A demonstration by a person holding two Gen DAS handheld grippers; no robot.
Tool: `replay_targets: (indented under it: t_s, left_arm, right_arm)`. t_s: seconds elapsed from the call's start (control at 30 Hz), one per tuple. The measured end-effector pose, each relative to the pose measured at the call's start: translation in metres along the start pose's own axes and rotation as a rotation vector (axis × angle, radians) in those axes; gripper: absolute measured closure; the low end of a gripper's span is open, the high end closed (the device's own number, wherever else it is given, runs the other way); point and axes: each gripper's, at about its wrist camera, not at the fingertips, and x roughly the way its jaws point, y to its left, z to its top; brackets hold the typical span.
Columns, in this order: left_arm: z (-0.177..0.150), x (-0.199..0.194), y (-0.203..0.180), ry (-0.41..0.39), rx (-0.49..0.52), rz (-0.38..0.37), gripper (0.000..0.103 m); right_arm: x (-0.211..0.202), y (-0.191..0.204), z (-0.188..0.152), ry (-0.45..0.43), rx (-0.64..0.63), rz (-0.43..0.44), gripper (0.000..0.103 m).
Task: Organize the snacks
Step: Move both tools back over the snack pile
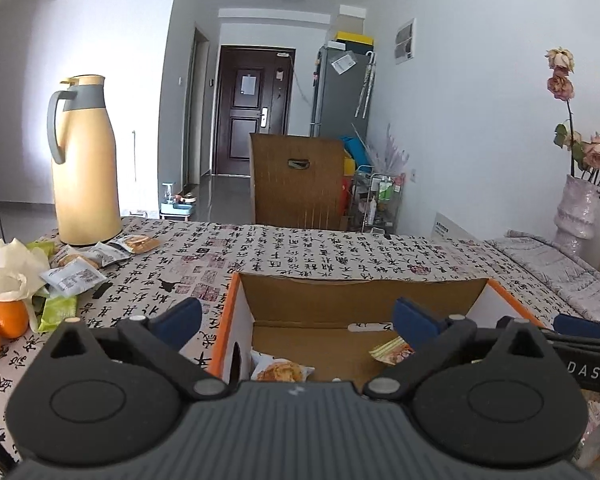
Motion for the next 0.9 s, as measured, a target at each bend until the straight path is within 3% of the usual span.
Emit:
replay_targets:
  t_s: [0.1, 0.43, 0.9]
  left_arm:
    - [0.0, 0.0, 0.0, 0.001, -0.003, -0.003, 0.0]
    - [0.008, -0.017, -0.008, -0.036, -0.005, -0.02, 0.0]
    - [0.011, -0.069, -0.015, -0.078, 0.006, -0.05, 0.0]
  right_arm:
    - [0.002, 0.0, 0.0, 0.003, 0.002, -0.011, 0.001]
    - [0.0, -0.003, 0.007, 0.0, 0.012, -0.029, 0.0]
    - [-0.051, 0.007, 0.013, -0.044, -0.022, -0.033, 0.0]
